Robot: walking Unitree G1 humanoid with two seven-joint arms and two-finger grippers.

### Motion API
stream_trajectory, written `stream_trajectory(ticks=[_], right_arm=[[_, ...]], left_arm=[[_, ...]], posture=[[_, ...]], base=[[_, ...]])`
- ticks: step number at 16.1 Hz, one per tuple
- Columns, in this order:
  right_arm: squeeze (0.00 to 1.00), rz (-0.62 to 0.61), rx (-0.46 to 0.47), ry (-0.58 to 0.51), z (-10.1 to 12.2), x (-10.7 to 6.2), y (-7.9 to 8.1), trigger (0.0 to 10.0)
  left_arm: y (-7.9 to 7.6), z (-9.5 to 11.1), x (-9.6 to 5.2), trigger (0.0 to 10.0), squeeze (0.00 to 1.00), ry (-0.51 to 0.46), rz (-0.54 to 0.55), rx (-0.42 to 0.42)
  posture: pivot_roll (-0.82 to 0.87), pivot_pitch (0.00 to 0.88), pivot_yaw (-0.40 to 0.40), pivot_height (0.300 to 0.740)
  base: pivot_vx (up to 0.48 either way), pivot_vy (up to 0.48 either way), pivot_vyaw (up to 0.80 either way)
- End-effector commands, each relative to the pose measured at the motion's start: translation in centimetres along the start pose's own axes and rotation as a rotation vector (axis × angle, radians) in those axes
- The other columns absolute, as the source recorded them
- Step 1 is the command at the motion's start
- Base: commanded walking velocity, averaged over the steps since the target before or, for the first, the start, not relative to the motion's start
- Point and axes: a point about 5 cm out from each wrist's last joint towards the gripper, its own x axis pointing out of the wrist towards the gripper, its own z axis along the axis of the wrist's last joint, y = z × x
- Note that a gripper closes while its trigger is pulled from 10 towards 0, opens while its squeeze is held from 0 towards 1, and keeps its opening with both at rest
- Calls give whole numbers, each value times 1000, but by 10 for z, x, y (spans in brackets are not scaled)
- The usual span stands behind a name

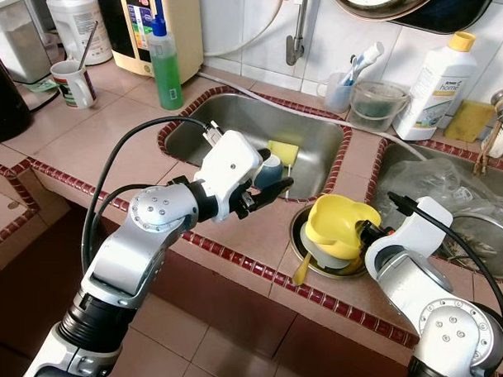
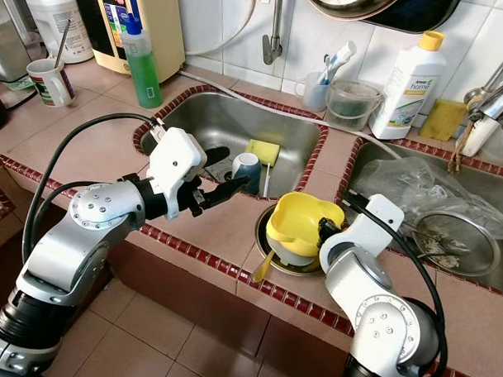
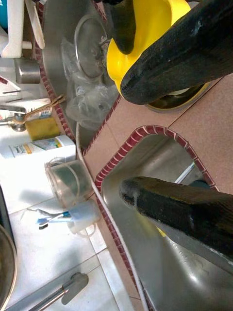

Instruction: Kitchen organization

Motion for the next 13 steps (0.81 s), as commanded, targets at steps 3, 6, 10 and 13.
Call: stream_trajectory(ticks=[3, 6, 10, 13], right_arm=[[0, 45, 98, 90, -18, -2, 12, 0], [0, 50, 101, 91, -17, -1, 13, 0], [0, 63, 101, 75, -12, -1, 15, 0], [0, 78, 88, 39, -6, 1, 15, 0]], left_arm=[[1, 7, 3, 10000, 0, -18, 5, 34], [2, 8, 3, 10000, 0, -22, 10, 37], [3, 8, 3, 10000, 0, -27, 18, 45], [3, 9, 5, 10000, 0, -32, 24, 51]], posture=[[-71, 71, -40, 740], [-69, 69, -41, 740], [-69, 58, -40, 740], [-68, 44, -41, 740]], base=[[0, 0, 0], [0, 0, 0], [0, 0, 0], [0, 0, 0]])
